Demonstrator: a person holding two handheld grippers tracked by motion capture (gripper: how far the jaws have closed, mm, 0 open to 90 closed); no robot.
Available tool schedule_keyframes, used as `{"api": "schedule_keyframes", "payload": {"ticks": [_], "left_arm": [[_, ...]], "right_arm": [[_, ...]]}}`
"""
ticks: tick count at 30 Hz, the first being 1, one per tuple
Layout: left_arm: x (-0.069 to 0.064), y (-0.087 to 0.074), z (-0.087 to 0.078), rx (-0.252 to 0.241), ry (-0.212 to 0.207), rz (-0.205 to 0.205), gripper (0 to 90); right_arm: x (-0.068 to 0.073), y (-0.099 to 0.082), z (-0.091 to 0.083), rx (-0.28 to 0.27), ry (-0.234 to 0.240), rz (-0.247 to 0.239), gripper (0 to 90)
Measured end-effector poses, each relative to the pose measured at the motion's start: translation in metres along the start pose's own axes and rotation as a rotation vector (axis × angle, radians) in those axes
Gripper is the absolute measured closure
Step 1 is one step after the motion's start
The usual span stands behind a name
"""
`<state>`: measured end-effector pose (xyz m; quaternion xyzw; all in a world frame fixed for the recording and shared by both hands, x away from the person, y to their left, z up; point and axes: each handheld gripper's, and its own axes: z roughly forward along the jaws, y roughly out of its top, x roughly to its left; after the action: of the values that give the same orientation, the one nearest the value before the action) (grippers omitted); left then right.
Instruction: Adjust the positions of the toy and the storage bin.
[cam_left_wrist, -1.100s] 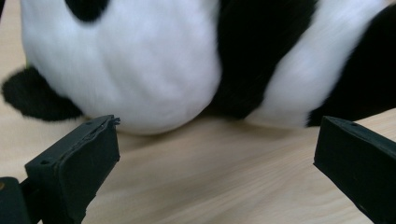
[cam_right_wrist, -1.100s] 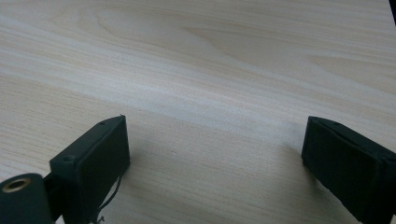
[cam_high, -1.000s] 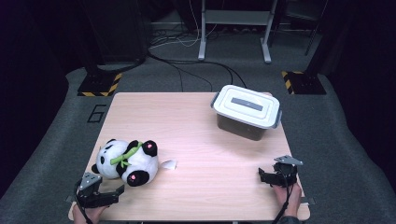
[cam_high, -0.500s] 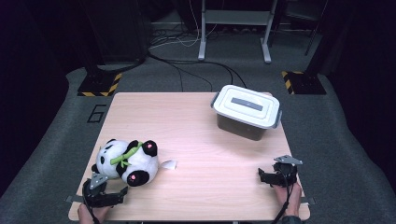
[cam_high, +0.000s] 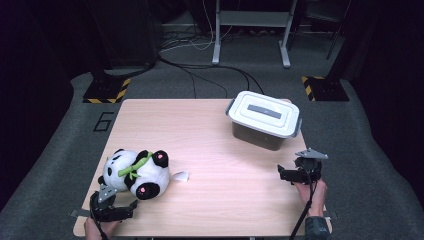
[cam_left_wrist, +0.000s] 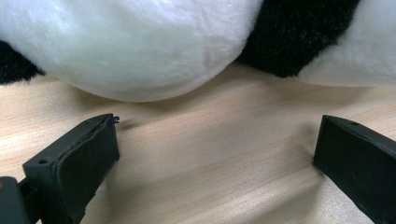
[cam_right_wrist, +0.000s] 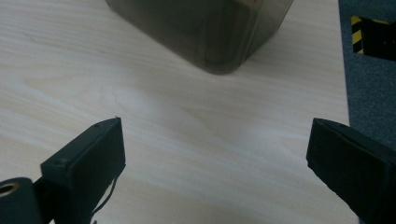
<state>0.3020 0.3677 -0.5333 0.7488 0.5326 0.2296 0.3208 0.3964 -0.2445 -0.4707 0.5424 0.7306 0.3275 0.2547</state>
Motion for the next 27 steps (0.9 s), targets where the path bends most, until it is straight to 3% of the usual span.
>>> {"api": "schedule_keyframes", "payload": {"ticks": [9,18,27], "left_arm": [[0.000,0.000,0.000,0.000,-0.008,0.010,0.0],[-0.001,0.000,0.001,-0.008,-0.014,0.011,0.0],[-0.001,0.000,0.001,-0.010,-0.019,0.014,0.0]], "right_arm": [[-0.003,0.031,0.001,-0.010,-0.014,-0.018,3.0],[-0.004,0.067,-0.001,-0.053,-0.014,-0.033,4.1],[-0.004,0.100,0.007,-0.076,-0.019,-0.047,9.2]]}}
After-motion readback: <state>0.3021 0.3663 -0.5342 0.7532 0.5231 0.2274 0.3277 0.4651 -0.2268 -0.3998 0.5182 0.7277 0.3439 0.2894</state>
